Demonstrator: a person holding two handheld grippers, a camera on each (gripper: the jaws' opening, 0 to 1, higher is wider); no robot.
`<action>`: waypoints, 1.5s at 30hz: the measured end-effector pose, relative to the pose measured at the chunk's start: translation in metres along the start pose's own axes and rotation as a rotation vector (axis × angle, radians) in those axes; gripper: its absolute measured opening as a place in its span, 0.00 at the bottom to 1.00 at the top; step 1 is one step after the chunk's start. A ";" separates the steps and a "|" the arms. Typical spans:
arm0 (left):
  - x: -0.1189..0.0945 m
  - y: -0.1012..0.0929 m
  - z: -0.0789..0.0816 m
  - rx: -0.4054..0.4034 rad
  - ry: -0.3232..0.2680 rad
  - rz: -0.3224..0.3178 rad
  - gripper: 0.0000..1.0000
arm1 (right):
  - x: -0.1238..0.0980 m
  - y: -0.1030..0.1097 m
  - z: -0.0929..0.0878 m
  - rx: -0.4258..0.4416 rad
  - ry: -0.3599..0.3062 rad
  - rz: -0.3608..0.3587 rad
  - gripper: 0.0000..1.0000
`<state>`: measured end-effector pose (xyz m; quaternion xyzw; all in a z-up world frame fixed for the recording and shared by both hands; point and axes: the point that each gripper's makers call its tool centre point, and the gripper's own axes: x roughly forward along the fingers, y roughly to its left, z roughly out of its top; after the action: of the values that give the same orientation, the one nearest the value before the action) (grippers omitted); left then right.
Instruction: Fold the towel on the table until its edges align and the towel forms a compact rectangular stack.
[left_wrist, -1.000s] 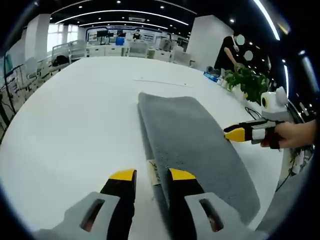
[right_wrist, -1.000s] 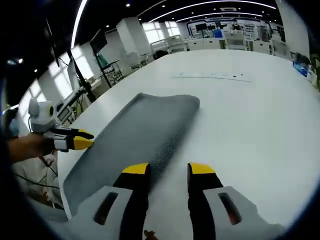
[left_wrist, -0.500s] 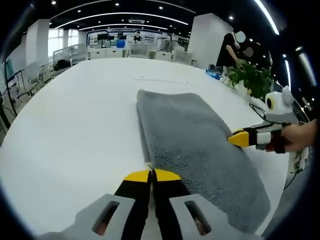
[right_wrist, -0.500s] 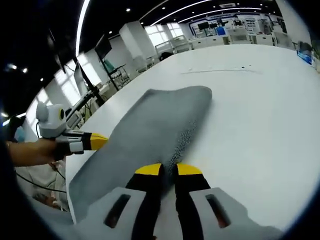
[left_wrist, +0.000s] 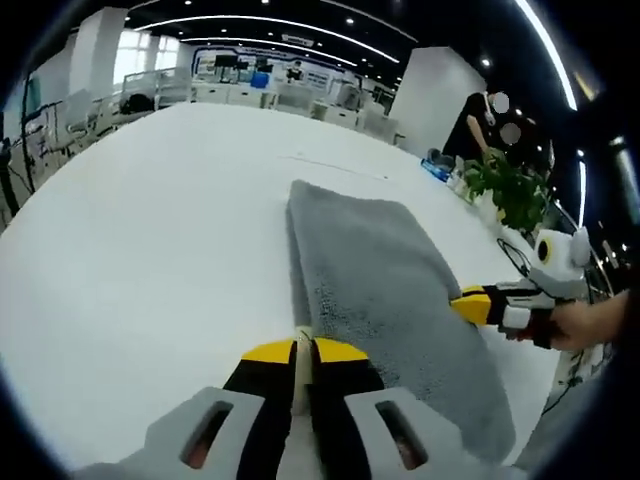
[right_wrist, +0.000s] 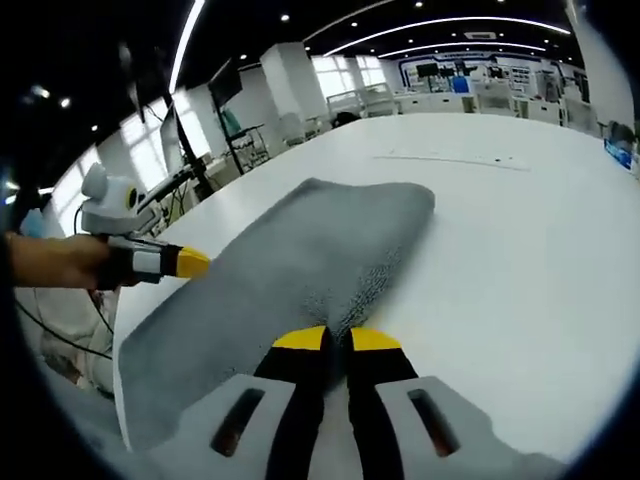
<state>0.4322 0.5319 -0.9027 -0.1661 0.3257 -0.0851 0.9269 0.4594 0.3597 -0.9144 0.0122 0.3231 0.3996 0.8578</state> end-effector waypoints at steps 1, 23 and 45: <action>0.000 -0.001 0.003 -0.042 -0.022 -0.014 0.08 | 0.000 0.000 0.000 0.002 -0.002 -0.002 0.04; 0.002 -0.012 -0.013 0.193 0.023 0.107 0.04 | -0.002 0.001 0.001 -0.104 0.023 0.005 0.04; 0.035 -0.130 -0.045 0.419 0.095 -0.044 0.03 | -0.093 -0.081 -0.033 -0.096 0.038 -0.089 0.03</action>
<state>0.4246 0.3903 -0.9086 0.0273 0.3406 -0.1787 0.9227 0.4511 0.2323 -0.9126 -0.0511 0.3202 0.3762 0.8680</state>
